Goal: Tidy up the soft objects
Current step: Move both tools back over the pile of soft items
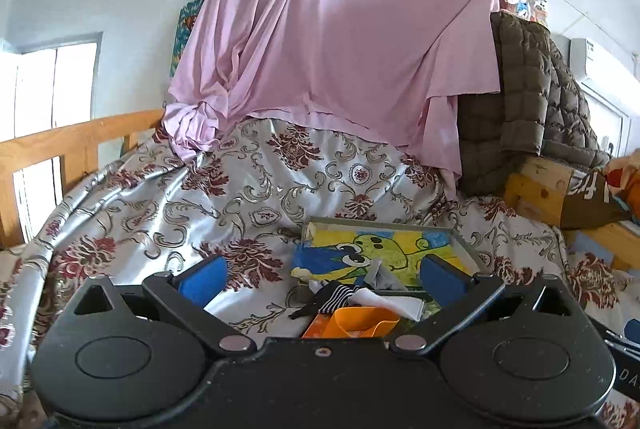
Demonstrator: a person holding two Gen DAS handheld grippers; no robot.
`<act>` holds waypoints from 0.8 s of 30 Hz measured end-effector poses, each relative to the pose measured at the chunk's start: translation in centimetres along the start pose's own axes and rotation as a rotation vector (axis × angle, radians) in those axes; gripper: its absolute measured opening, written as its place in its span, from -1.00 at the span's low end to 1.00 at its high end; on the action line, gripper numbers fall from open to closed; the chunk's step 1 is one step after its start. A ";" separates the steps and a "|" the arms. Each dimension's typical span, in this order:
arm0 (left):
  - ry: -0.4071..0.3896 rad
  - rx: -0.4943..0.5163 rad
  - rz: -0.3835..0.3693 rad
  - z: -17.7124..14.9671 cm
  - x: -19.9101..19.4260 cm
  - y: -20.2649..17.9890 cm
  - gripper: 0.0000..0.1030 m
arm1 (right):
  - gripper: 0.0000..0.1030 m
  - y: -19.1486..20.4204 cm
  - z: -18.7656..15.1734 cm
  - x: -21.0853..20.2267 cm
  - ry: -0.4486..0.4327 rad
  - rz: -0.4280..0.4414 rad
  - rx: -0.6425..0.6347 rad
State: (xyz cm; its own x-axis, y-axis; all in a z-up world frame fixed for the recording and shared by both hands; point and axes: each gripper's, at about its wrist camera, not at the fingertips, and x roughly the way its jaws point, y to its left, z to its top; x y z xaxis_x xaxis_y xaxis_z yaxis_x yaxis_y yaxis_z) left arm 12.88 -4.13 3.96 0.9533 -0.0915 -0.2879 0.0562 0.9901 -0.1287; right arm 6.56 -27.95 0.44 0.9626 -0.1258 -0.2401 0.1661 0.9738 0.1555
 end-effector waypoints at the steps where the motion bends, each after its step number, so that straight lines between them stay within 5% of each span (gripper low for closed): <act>1: 0.001 0.007 0.005 0.0 -0.2 -0.2 0.99 | 1.00 0.1 -0.1 -0.3 0.002 -0.004 -0.001; 6: 0.006 0.032 0.015 0.2 -1.0 -0.7 0.99 | 1.00 0.0 -1.2 -2.1 0.002 -0.066 0.038; 16: 0.049 0.106 -0.002 -0.3 -1.9 -1.7 0.99 | 1.00 -1.4 -1.6 -3.3 0.065 -0.034 0.108; 24: 0.295 0.062 -0.097 -4.6 1.2 -0.2 0.99 | 1.00 -2.2 -2.4 -2.0 0.144 -0.047 0.148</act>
State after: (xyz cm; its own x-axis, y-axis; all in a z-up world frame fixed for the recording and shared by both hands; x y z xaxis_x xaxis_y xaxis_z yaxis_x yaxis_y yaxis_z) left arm 12.67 -4.88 -0.71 0.8159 -0.2036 -0.5412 0.1690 0.9791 -0.1135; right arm 3.75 -29.35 -1.69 0.9144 -0.1316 -0.3828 0.2497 0.9277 0.2776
